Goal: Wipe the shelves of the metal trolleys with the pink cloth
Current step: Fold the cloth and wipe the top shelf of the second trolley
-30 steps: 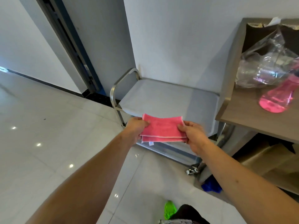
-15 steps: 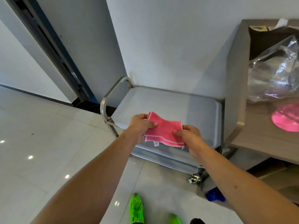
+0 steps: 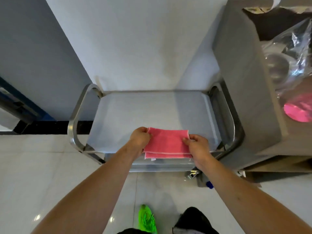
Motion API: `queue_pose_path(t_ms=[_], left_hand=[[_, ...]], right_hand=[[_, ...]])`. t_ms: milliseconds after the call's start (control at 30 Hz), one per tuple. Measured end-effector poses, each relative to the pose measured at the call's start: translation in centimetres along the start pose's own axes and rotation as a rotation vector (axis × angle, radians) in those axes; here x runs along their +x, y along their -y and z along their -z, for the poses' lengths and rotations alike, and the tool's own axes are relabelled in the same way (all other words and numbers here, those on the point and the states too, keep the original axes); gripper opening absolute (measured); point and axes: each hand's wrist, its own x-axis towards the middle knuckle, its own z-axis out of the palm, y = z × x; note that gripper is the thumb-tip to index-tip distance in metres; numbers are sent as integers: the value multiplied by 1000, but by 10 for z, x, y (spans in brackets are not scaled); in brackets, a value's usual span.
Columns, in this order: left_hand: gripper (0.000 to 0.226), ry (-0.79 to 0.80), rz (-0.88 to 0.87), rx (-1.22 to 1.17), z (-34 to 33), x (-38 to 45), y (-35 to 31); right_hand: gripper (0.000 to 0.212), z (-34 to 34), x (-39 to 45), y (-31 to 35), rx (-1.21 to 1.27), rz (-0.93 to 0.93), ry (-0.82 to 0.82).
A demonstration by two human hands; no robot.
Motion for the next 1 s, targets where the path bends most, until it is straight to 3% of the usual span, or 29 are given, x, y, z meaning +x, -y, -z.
queue_pose_path(t_ms=[167, 300, 533, 867, 1000], left_hand=[[31, 49, 67, 80, -21, 27, 12], [30, 67, 80, 122, -45, 47, 17], [30, 46, 67, 183, -91, 89, 5], [20, 96, -4, 377, -140, 137, -6], [23, 77, -201, 607, -136, 139, -4]], right_hand=[[12, 1, 14, -33, -3, -122, -272], [4, 8, 31, -45, -46, -151, -412], [10, 23, 82, -47, -243, -165, -477], [31, 27, 119, -39, -192, -118, -614], [47, 15, 114, -47, -526, -37, -578]])
